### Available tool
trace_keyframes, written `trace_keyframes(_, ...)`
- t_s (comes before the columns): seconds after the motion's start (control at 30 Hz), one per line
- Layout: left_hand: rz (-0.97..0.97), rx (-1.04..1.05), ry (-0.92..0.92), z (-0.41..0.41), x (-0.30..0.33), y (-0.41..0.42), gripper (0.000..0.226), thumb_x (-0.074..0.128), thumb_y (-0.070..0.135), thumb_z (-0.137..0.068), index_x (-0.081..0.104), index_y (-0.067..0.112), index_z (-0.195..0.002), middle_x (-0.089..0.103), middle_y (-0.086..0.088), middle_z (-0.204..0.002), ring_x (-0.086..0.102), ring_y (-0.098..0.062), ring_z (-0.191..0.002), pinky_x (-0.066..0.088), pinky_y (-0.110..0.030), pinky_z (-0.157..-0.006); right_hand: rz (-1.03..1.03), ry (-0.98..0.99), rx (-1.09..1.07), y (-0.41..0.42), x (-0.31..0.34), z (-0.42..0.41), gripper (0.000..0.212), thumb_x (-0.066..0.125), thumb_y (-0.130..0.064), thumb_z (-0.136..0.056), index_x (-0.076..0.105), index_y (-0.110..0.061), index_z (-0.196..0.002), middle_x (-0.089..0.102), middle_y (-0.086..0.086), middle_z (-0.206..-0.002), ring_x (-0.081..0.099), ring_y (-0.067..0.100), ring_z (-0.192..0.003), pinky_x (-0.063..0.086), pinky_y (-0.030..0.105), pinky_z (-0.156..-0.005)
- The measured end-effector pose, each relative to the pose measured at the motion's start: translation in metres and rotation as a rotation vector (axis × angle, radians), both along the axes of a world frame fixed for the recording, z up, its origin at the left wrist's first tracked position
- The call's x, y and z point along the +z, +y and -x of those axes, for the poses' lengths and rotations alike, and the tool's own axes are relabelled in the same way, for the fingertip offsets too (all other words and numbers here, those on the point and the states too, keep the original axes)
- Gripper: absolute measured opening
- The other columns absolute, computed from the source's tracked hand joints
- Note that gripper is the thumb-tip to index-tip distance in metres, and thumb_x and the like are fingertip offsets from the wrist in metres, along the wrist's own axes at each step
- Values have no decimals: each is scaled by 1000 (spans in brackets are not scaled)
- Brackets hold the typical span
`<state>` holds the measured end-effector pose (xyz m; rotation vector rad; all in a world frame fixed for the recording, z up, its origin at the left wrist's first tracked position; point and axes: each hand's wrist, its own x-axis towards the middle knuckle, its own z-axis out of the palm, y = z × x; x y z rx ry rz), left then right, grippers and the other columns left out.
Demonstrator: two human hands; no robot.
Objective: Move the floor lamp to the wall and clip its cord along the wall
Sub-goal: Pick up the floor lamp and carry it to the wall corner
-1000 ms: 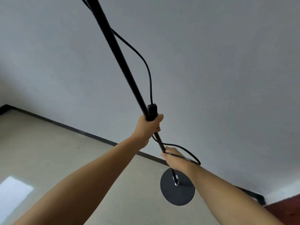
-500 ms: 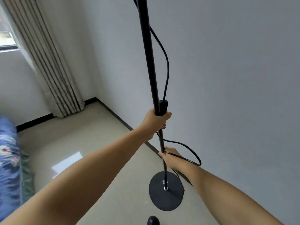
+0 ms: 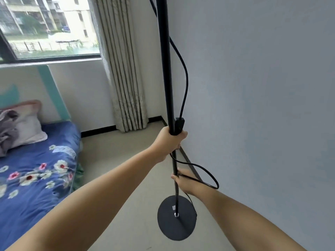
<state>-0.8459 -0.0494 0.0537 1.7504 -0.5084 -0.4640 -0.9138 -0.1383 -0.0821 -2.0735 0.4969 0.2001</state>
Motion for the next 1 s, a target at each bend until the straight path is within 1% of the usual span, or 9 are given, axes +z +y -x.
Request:
trace_keyframes(0.1, -13, 20, -7, -84, -7, -5, 19, 57, 19, -85, 48, 11, -70, 42, 1, -52, 41, -12, -46, 44, -28, -63, -5, -16, 16, -6, -7, -86, 19, 52, -21, -92, 47, -13, -75, 48, 5, -73, 45, 20, -70, 38, 32, -67)
trace_keyframes(0.17, -12, 25, -12, -146, -13, -10, 19, 57, 19, -85, 48, 13, -70, 41, 2, -51, 40, -10, -45, 44, -26, -62, 3, -17, 26, -10, -12, -146, 17, 52, -20, -92, 49, -12, -78, 50, 8, -77, 46, 21, -72, 38, 32, -68)
trace_keyframes(0.23, -28, 14, -10, -207, -19, -17, 17, 56, 20, -85, 47, 13, -72, 40, 3, -52, 39, -8, -43, 44, -22, -59, 1, 5, 22, -16, -14, -204, 16, 50, -21, -93, 49, -12, -81, 50, 8, -79, 47, 21, -72, 38, 30, -65)
trace_keyframes(0.37, -47, -16, 11, -328, -18, -33, 16, 56, 21, -86, 48, 13, -75, 40, 2, -53, 39, -10, -47, 46, -26, -64, -34, 38, -27, -28, -10, -316, 16, 49, -23, -94, 50, -13, -82, 49, 5, -75, 45, 18, -65, 35, 26, -57)
trace_keyframes(0.53, -57, -33, 32, -460, -18, -62, 22, 57, 20, -86, 43, 14, -69, 37, -1, -53, 36, -12, -46, 46, -23, -60, -27, 79, -71, -54, -8, -443, 22, 50, -27, -91, 49, -25, -70, 49, -1, -67, 46, 18, -61, 36, 30, -57)
trace_keyframes(0.7, -36, -11, 50, -596, -36, -101, 20, 56, 15, -85, 47, 12, -68, 38, -1, -50, 36, -13, -44, 45, -34, -65, 6, 94, -51, -97, -27, -577, 22, 53, -33, -87, 50, -29, -66, 52, -5, -65, 48, 16, -59, 36, 30, -58)
trace_keyframes(0.83, -61, -4, 64, -707, -52, -141, 21, 56, 16, -85, 45, 10, -68, 37, -1, -48, 37, -15, -44, 46, -36, -68, -6, 122, -37, -138, -46, -688, 21, 53, -32, -88, 51, -28, -68, 56, -4, -73, 52, 16, -66, 38, 30, -62)
trace_keyframes(0.93, -99, -33, 51, -774, -53, -163, 22, 55, 18, -86, 46, 10, -68, 40, 0, -47, 40, -15, -46, 50, -37, -73, -14, 147, -44, -161, -49, -757, 19, 52, -31, -89, 50, -27, -71, 54, -4, -72, 48, 13, -60, 34, 28, -56)
trace_keyframes(1.0, -120, -54, 55, -828, -59, -181, 25, 55, 20, -85, 45, 12, -63, 42, 3, -45, 42, -14, -46, 51, -38, -77, -17, 189, -56, -177, -51, -809, 19, 51, -31, -89, 49, -25, -71, 54, -2, -73, 47, 14, -59, 33, 29, -56)
